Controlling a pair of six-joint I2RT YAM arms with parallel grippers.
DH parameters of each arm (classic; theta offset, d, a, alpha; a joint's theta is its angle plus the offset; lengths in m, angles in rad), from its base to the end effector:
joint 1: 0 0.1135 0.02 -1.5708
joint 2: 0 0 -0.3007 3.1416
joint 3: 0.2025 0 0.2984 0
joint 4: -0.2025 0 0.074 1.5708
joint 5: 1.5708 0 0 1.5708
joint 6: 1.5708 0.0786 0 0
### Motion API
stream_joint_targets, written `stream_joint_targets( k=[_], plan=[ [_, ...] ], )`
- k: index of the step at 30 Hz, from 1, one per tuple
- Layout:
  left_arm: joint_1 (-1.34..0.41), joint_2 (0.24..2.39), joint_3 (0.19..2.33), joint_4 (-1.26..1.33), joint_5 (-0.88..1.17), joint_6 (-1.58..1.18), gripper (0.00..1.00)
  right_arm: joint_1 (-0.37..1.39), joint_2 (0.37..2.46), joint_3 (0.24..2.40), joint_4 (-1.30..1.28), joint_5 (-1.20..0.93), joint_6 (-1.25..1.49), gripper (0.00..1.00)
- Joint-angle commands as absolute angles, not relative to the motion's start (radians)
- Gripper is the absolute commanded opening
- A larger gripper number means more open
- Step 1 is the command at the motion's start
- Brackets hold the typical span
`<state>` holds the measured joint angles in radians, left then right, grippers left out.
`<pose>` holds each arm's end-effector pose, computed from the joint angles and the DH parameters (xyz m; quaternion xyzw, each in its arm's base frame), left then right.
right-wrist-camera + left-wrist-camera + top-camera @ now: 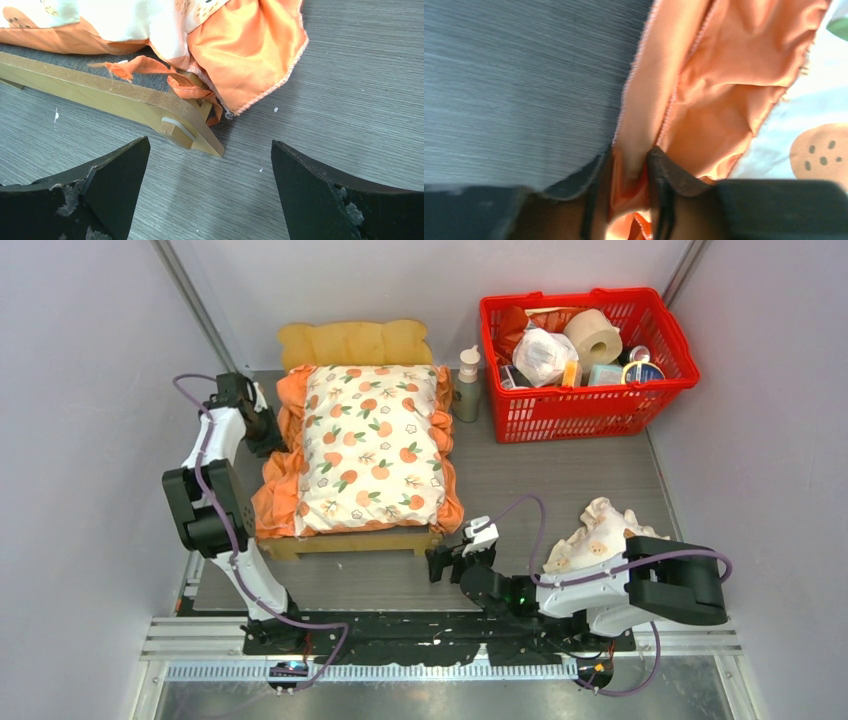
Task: Set up the pet bed
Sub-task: Adjust the bed frame at the center of the board.
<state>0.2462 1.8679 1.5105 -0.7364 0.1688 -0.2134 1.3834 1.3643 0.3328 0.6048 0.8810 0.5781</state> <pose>0.4614 0.1023 0.2204 -0.2011 0.9473 -0.0780 0.2367 0.1104 0.2568 0.1365 -0.0856 0.7902 0.2074 0.5703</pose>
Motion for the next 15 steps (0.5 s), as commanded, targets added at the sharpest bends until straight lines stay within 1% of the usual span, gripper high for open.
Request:
stream_joint_targets(
  k=[1,3,5,9,12,15],
  plan=[
    [0.241,1.865,1.511,-0.768,0.115,-0.219,0.22,1.381,1.305,0.313,0.617,0.905,0.583,0.98],
    [0.242,1.838,1.482,-0.759,0.090,-0.223,0.09,1.381,1.285,0.313,0.593,0.905,0.595,0.98],
    [0.242,1.809,1.459,-0.763,0.065,-0.228,0.00,1.381,1.256,0.308,0.566,0.903,0.620,0.98],
    [0.272,1.732,1.367,-0.732,0.043,-0.275,0.00,1.381,1.184,0.292,0.519,0.878,0.672,0.99],
    [0.317,1.644,1.264,-0.670,0.086,-0.340,0.00,1.381,1.130,0.293,0.442,0.862,0.704,1.00],
    [0.330,1.570,1.193,-0.639,0.034,-0.359,0.00,1.381,1.063,0.297,0.383,0.836,0.733,1.00]
  ],
)
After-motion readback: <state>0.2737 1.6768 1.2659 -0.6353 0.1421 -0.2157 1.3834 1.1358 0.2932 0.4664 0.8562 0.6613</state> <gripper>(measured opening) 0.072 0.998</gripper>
